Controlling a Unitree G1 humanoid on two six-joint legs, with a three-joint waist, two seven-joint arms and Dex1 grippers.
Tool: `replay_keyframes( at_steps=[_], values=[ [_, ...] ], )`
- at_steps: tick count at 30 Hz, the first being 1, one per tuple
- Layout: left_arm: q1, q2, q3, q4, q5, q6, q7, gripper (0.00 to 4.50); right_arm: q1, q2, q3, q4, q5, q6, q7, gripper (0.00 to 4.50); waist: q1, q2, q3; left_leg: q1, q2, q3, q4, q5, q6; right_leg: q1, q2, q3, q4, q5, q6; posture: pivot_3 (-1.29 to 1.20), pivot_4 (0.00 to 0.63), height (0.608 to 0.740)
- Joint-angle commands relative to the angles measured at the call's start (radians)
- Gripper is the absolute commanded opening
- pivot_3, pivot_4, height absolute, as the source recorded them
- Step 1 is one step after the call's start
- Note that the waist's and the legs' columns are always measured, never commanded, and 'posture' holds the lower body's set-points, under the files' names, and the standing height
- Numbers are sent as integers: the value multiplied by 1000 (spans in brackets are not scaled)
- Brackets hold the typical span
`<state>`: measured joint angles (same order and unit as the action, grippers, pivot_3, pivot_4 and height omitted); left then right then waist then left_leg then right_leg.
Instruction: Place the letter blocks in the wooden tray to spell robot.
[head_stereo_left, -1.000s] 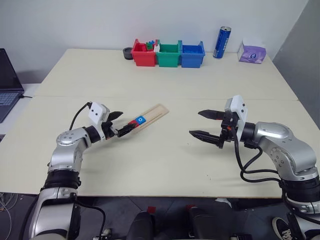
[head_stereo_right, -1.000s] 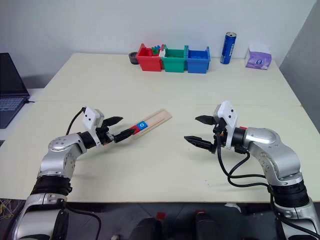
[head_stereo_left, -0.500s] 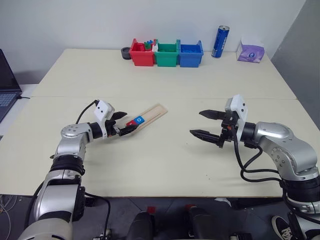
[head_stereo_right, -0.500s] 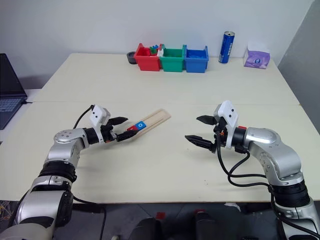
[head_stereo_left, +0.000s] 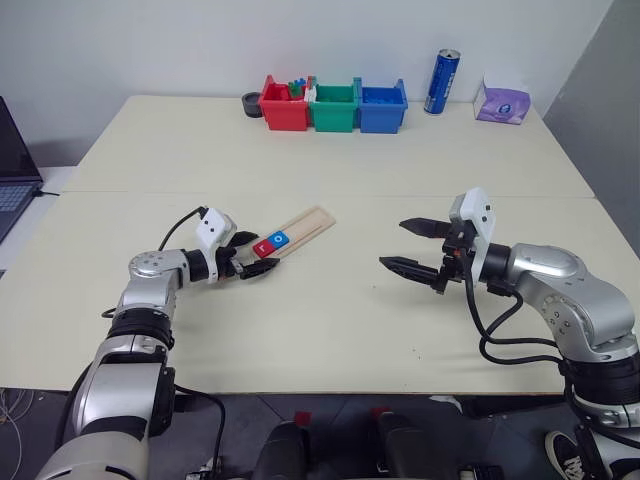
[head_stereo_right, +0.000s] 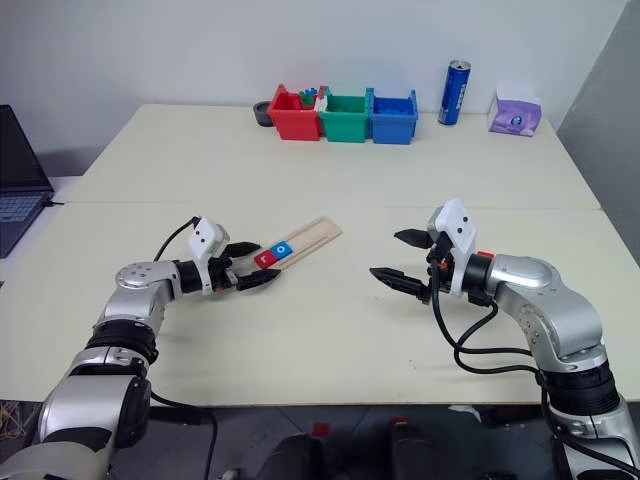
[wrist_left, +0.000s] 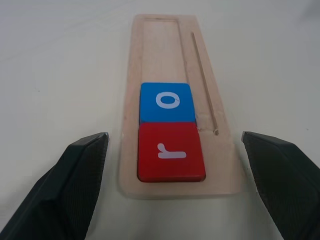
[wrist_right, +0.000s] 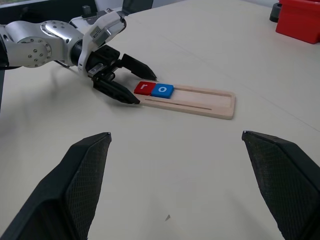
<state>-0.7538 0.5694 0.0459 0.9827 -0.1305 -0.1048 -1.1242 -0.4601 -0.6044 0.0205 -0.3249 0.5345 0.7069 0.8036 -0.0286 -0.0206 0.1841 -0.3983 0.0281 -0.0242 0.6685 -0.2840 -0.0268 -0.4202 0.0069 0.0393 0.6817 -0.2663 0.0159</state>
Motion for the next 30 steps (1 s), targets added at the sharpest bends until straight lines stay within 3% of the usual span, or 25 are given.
replay_keyframes(
  at_steps=[1,13,18,26,30],
  values=[
    [-25,3,-6,22,20,-33,2,4500,-22,1,-31,-40,27,-1,-6,4459,0,0,0,0,0,0,0,0,0,0,0,0,0,0,0,0,150,740],
    [-62,-15,-10,109,65,-71,23,4500,-21,-8,-37,-44,37,10,-13,4459,0,0,0,-1,0,0,6,0,0,1,0,-1,4,0,0,0,150,740],
    [-74,-19,-7,124,71,-78,23,3374,-23,-12,-39,-41,39,10,-16,4500,0,0,0,-1,-1,0,9,0,0,1,0,0,7,0,0,0,150,740],
    [-77,-25,-17,122,81,-102,8,3373,-16,-17,-40,-39,36,6,-13,4500,0,0,0,-1,-1,0,9,0,0,1,0,0,8,0,0,0,150,740],
    [-61,-58,-33,51,58,-107,-86,3373,3,-36,-38,-42,25,-10,3,4500,4,0,0,-1,-1,0,9,0,0,1,0,-1,8,0,0,0,150,740]
  ],
)
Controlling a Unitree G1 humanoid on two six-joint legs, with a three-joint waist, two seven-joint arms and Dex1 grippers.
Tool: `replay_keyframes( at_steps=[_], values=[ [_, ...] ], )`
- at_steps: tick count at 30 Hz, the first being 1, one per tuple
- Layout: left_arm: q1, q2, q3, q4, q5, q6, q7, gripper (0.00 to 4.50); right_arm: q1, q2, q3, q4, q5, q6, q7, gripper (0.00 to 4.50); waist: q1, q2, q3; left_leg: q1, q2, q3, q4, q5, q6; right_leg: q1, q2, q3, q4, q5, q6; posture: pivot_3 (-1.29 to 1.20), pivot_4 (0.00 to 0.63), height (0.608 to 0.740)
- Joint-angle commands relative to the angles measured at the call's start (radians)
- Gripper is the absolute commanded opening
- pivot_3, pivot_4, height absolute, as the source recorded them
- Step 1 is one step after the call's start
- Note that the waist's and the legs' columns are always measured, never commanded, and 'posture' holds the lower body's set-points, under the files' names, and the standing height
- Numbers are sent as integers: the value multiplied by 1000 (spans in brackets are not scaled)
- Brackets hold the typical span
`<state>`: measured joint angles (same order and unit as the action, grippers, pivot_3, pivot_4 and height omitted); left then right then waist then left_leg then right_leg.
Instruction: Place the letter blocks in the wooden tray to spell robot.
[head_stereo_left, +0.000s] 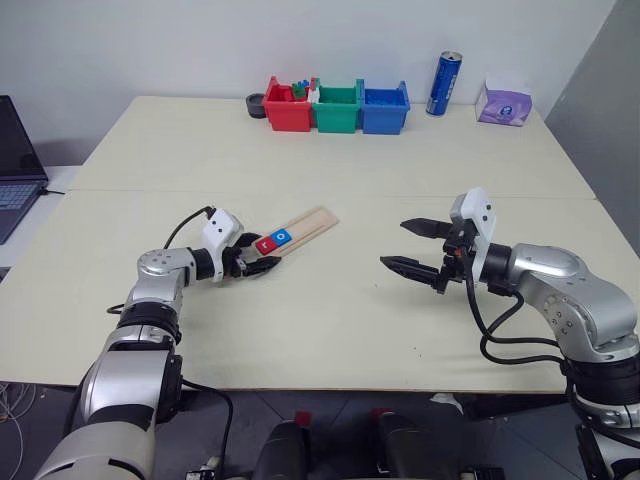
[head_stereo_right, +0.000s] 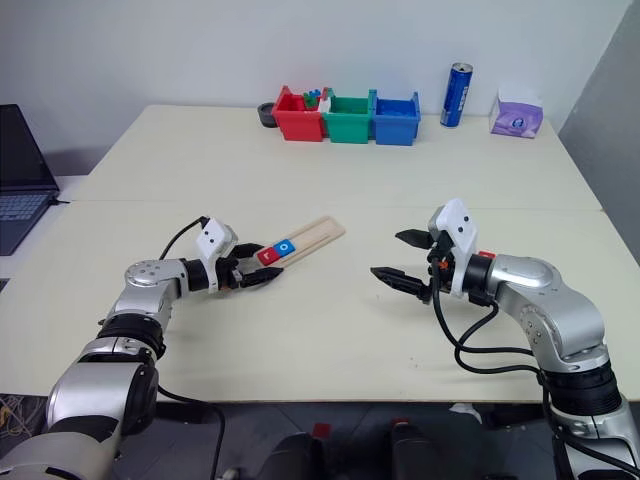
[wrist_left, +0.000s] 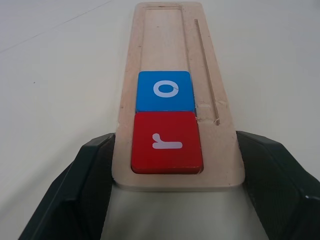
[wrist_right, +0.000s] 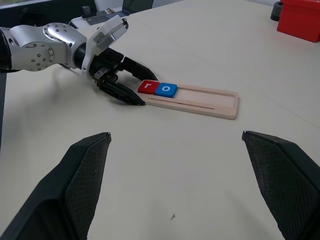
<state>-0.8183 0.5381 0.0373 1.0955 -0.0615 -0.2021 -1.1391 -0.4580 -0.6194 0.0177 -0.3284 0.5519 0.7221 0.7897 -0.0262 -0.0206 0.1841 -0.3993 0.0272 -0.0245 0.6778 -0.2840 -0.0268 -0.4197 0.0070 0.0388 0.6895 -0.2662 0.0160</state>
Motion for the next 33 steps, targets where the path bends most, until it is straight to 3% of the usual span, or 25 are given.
replay_keyframes(
  at_steps=[1,10,21,33],
  values=[
    [10,-38,-33,-84,-14,-9,-96,3373,7,-27,-36,-41,8,-28,21,4500,3,0,0,0,0,0,0,0,0,0,0,0,0,0,0,0,150,740],
    [89,-101,-145,-342,-44,34,-322,3373,79,-93,-62,-72,25,-38,73,4500,-1,0,0,-1,0,0,0,0,0,0,0,0,0,0,0,0,150,740],
    [79,-91,-183,-292,-25,-31,-395,3373,224,-158,-55,-161,4,-111,147,4500,-3,0,0,0,1,0,1,0,0,0,2,1,0,0,0,0,150,740],
    [82,-90,-191,-266,-11,-85,-376,3373,237,-168,-41,-137,-36,-201,186,4500,-3,0,0,0,1,0,1,0,0,0,2,1,1,0,0,0,150,740]
  ],
)
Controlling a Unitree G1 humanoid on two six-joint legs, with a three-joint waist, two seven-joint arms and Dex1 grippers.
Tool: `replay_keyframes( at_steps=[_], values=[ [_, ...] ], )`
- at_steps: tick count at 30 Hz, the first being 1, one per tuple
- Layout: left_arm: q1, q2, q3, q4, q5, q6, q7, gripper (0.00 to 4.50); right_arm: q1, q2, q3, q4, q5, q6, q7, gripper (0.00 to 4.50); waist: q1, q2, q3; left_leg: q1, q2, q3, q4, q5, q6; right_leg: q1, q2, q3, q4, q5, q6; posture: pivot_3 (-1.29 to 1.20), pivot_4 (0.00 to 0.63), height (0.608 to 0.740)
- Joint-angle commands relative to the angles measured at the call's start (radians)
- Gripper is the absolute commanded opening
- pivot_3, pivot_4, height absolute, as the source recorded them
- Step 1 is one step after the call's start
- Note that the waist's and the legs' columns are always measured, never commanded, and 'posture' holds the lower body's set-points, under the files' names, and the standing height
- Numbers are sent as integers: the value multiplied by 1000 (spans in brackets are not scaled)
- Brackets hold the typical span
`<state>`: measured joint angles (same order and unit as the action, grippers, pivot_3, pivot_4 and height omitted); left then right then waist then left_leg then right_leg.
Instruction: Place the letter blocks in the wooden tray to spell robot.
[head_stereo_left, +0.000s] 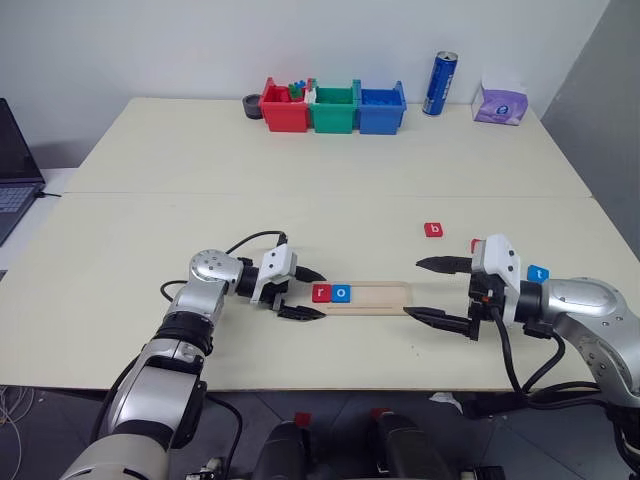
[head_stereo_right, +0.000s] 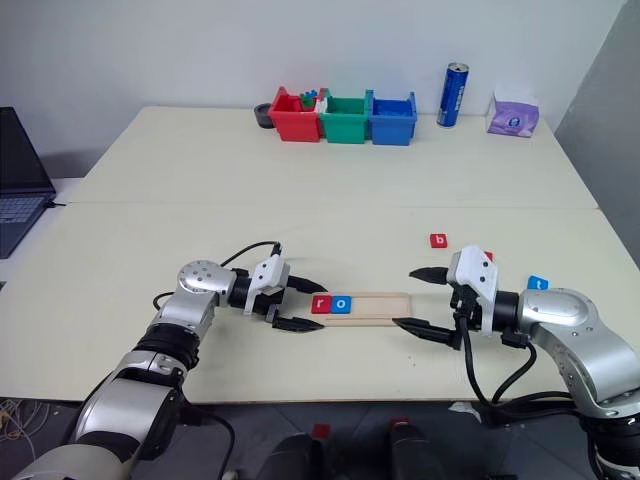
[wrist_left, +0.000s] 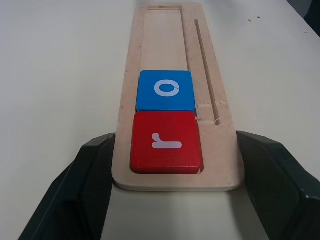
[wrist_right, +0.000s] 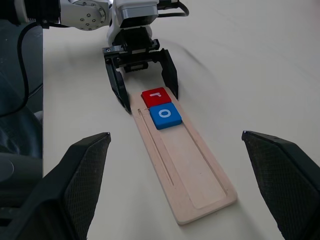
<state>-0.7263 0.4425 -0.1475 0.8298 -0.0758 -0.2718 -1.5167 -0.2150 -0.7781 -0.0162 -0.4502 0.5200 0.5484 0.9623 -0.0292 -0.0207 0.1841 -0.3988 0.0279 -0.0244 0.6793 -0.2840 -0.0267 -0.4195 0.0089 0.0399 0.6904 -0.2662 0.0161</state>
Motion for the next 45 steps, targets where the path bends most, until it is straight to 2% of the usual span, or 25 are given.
replay_keyframes(
  at_steps=[1,16,18,20,45],
  values=[
    [-11,6,-7,1,4,-17,3,3373,-9,-8,-4,-13,-5,-29,15,4500,0,0,0,0,0,0,0,0,0,0,0,0,0,0,0,0,150,740],
    [-16,9,-3,19,7,-31,19,3373,-21,2,9,-2,-23,-43,24,4500,0,0,0,0,0,0,0,0,0,0,0,0,0,0,0,0,150,740],
    [-17,8,-3,18,7,-29,21,4108,-21,0,9,-1,-23,-44,26,4500,0,0,0,0,0,0,0,0,0,0,0,0,1,0,0,0,150,740],
    [-17,9,-3,18,7,-26,22,4494,-23,0,11,1,-24,-45,27,4500,0,0,0,1,0,0,0,0,0,0,0,0,1,0,0,0,150,740],
    [34,51,0,-130,-25,104,-16,4494,-70,13,28,57,-32,-60,23,4500,0,0,0,1,0,0,1,0,0,0,0,0,2,0,0,0,150,740]
  ],
)
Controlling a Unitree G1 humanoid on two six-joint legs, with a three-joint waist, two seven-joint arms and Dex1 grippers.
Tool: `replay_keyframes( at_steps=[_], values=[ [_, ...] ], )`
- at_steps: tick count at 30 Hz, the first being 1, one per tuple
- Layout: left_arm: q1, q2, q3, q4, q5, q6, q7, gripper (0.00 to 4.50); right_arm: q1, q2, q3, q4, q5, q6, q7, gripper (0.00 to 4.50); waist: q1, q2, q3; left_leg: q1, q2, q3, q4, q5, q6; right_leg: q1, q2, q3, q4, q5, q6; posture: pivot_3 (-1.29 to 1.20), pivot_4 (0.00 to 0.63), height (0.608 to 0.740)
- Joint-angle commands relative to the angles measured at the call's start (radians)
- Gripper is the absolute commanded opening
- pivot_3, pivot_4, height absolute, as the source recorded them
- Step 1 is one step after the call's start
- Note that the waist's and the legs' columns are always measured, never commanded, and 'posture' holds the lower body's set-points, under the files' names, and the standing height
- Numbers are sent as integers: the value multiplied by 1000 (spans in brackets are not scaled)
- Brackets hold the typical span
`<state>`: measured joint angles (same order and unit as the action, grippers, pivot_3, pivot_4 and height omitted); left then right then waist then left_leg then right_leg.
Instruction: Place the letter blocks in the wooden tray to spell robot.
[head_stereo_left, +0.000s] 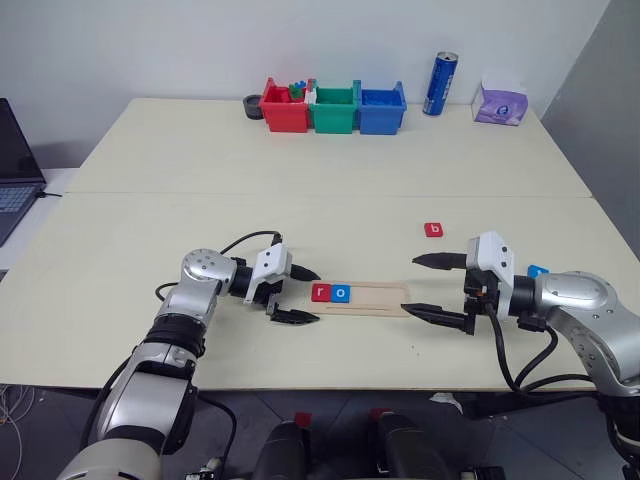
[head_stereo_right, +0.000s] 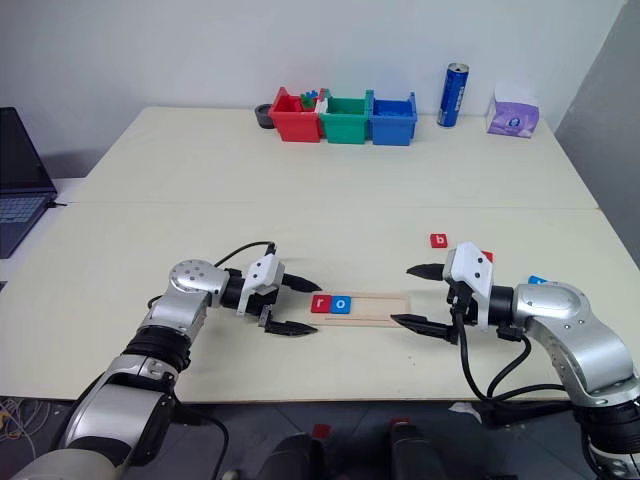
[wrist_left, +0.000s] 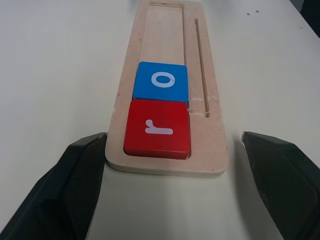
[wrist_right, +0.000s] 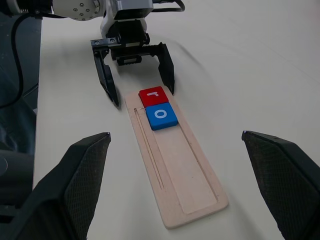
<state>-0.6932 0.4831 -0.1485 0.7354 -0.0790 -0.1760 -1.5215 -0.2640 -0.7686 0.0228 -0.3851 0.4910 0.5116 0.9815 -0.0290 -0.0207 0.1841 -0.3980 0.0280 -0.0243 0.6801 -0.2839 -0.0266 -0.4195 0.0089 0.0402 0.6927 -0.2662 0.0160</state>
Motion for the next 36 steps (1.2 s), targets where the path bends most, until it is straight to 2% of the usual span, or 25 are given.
replay_keyframes(
  at_steps=[1,7,16,20,25,30,36],
  values=[
    [1,11,1,-40,-23,11,-11,4494,-20,4,-11,-10,-3,-23,3,4500,0,0,0,0,0,0,0,0,0,0,0,0,0,0,0,0,150,740],
    [-8,43,14,-85,-37,50,-34,4494,-1,-4,-28,-29,4,-18,-2,4500,0,0,0,0,0,0,0,0,0,0,0,0,0,0,0,0,150,740],
    [-6,159,54,-281,-113,237,-44,4494,22,-20,-107,-62,42,37,-45,4500,0,0,0,0,0,0,0,0,0,0,0,0,0,0,0,0,150,740],
    [-3,119,106,-403,-156,332,111,4494,-7,29,-195,-40,74,115,-181,4500,0,0,0,0,0,-1,0,0,0,0,0,0,0,0,0,0,150,740],
    [53,24,113,-538,-179,372,281,4494,-37,55,-190,56,-114,118,-411,4500,1,0,0,0,0,0,1,0,0,0,-2,1,1,0,0,0,150,740],
    [111,-11,81,-615,-186,395,328,4494,-42,109,-181,91,-195,201,-573,4500,-1,0,0,0,0,0,0,0,0,-1,-1,3,3,0,0,0,150,740],
    [112,-21,53,-627,-195,405,338,4494,-70,213,-213,92,-212,311,-715,4500,-1,1,0,1,0,1,0,0,0,-1,-1,3,4,0,0,0,150,740]
  ],
)
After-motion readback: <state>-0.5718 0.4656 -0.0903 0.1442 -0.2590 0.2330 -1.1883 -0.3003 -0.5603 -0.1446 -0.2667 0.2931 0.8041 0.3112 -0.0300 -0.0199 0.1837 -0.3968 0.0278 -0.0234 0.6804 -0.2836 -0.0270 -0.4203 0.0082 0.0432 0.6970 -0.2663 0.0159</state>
